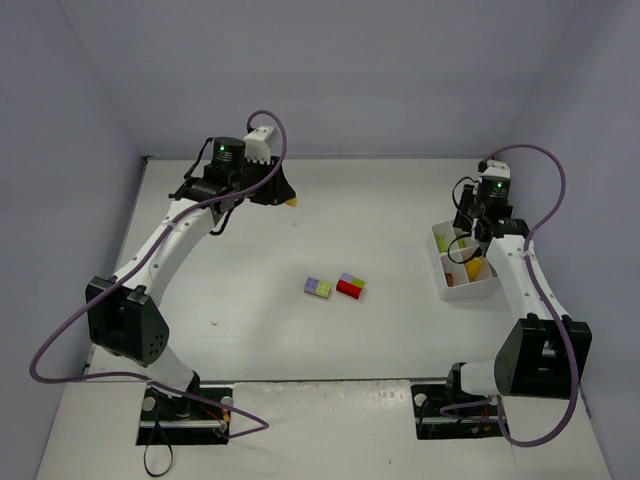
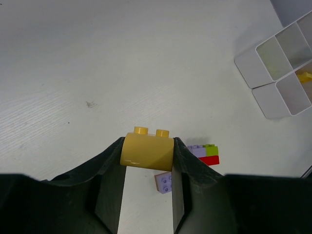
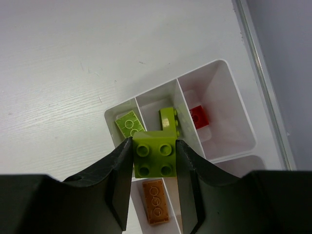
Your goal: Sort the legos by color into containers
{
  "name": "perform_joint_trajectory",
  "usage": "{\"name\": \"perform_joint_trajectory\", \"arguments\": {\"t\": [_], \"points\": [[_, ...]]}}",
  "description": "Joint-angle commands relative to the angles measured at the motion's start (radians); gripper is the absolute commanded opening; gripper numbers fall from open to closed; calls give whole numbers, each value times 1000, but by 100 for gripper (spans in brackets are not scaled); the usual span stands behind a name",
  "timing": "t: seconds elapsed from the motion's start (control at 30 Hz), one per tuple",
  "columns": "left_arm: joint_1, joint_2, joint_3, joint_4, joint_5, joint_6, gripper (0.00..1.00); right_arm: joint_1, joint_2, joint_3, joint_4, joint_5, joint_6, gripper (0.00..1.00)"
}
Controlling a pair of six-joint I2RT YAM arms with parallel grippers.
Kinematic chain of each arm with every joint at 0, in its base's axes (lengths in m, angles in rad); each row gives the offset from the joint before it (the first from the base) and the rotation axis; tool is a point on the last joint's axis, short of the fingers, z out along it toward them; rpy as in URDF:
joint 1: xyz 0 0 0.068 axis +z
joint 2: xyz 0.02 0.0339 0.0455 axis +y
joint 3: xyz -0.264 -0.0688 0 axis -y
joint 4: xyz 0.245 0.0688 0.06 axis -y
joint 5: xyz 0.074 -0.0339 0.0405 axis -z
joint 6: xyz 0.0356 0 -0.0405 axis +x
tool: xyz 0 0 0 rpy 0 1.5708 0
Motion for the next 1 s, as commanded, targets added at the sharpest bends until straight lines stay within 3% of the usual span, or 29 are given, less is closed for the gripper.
{"name": "perform_joint_trajectory", "arguments": {"t": [0.0,0.5,0.97], "points": [[-5,-37,49,-9,13,15,2,-7,24,24,40,35,14,0],[-5,-137,-70,-15,3,55,2,-11,132,58,33,44,22,1],[-6,-138,-65,-44,-18,104,2,-11,172,75,40,101,-15,5]]}}
